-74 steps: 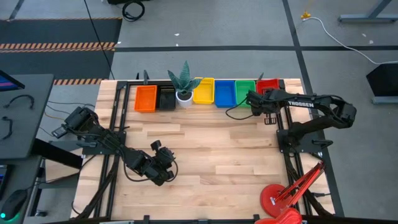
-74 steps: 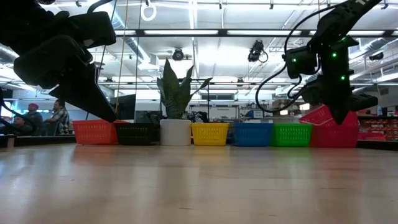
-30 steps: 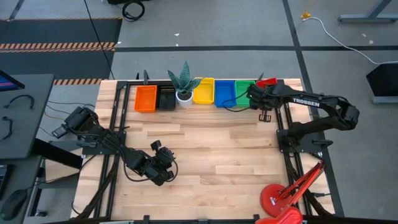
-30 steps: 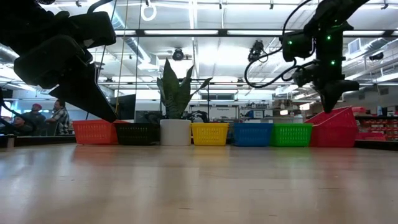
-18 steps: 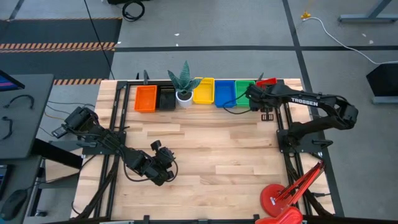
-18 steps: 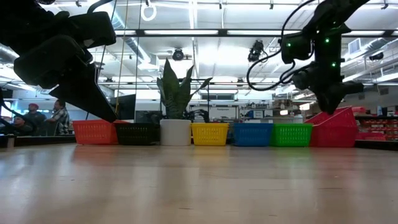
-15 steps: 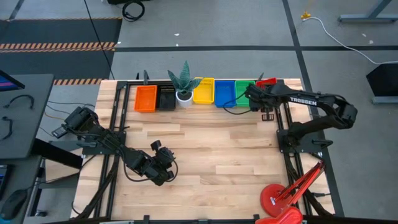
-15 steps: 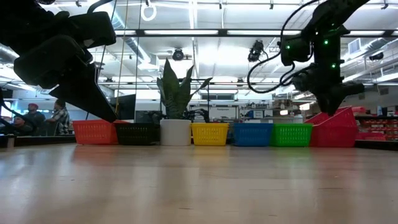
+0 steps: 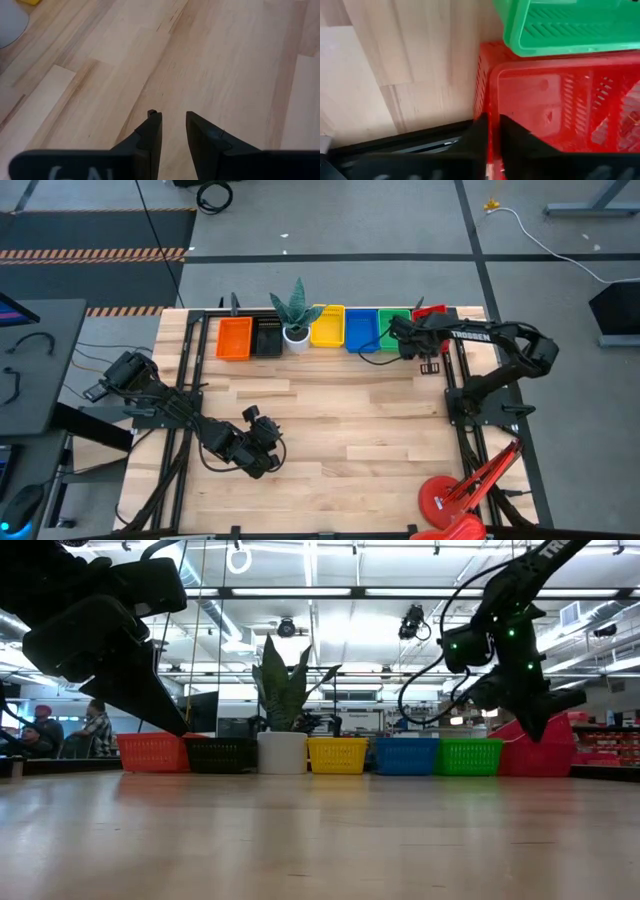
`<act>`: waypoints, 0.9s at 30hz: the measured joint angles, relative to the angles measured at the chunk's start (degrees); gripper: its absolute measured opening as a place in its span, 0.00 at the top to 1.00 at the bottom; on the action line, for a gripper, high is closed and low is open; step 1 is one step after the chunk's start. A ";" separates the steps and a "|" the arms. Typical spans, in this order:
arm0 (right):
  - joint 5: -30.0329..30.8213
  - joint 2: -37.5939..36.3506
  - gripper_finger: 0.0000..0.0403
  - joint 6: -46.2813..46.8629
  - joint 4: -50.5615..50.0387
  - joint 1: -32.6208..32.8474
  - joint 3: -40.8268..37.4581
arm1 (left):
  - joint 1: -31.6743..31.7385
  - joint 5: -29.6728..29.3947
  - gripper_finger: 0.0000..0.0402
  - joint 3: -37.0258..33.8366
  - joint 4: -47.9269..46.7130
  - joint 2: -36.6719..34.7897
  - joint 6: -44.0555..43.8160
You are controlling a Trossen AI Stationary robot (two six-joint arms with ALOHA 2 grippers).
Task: Stack baskets by color
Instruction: Stack the bottom red bin on the top red bin
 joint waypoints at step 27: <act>-5.45 -7.67 0.88 2.18 0.83 1.55 0.00 | 0.00 -0.01 0.77 0.00 0.05 0.00 0.00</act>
